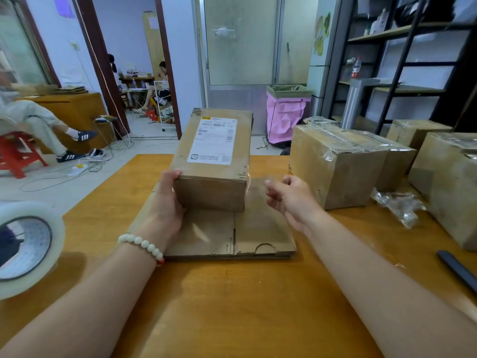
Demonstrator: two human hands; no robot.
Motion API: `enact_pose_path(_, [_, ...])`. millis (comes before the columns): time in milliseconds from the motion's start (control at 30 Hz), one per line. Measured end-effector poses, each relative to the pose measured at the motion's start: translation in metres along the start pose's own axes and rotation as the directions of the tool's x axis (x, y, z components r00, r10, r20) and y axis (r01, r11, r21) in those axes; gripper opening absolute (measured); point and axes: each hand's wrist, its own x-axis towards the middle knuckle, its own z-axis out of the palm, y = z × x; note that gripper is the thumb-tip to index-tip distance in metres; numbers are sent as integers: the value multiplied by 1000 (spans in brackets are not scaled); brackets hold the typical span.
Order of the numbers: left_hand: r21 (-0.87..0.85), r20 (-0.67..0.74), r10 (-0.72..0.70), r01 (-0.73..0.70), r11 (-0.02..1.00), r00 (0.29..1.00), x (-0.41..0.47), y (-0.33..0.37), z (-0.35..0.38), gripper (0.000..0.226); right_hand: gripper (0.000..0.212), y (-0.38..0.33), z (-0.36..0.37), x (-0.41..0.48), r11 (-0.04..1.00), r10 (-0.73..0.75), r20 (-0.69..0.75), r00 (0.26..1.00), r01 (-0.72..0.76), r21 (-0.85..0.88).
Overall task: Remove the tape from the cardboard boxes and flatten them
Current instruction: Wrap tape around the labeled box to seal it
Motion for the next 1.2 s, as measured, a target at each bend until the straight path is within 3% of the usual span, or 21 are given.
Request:
enact_pose_path(133, [15, -17, 8, -8, 1000, 1000, 1, 0, 0, 73, 27, -2, 0, -4, 979, 59, 77, 995, -73, 192])
enact_pose_path(267, [66, 37, 21, -23, 998, 999, 0, -2, -2, 71, 39, -1, 1, -6, 976, 89, 81, 993, -103, 190])
enact_pose_path(300, [80, 60, 30, -35, 996, 998, -1, -2, -2, 68, 45, -1, 1, -6, 985, 96, 75, 992, -106, 139])
enact_pose_path(367, [105, 105, 52, -63, 992, 993, -4, -3, -1, 63, 61, 2, 1, -6, 984, 95, 27, 995, -90, -151])
enact_pose_path(433, [109, 140, 71, -86, 990, 988, -6, -4, 1, 61, 67, 5, 2, -6, 885, 38, -41, 998, -53, -463])
enact_pose_path(500, [118, 141, 72, -88, 989, 987, -6, -4, 2, 60, 70, 5, 2, -6, 841, 3, -52, 999, -30, -541])
enact_pose_path(600, [106, 97, 67, -77, 991, 993, -6, -4, 3, 52, 71, 4, 2, -8, 872, 47, 20, 999, -31, -489])
enact_pose_path(733, [78, 61, 47, -51, 996, 997, -7, -2, 4, 58, 41, 3, 4, -14, 936, 155, 168, 974, -90, -340])
enact_pose_path(900, [79, 81, 36, -43, 996, 996, -7, -3, 3, 66, 48, 1, 1, -17, 937, 276, 251, 928, -202, -286])
enact_pose_path(1033, [86, 90, 19, -26, 996, 996, -6, -3, 2, 75, 29, 2, 8, -18, 958, 279, 271, 921, -248, -141])
enact_pose_path(1133, [64, 65, -12, 8, 998, 998, -7, -3, 3, 81, 26, 3, 10, -18, 966, 260, 276, 925, -247, -79])
enact_pose_path(1200, [44, 32, -32, 30, 999, 999, -8, -3, 5, 66, 26, 3, 11, -18, 974, 227, 271, 936, -215, -73])
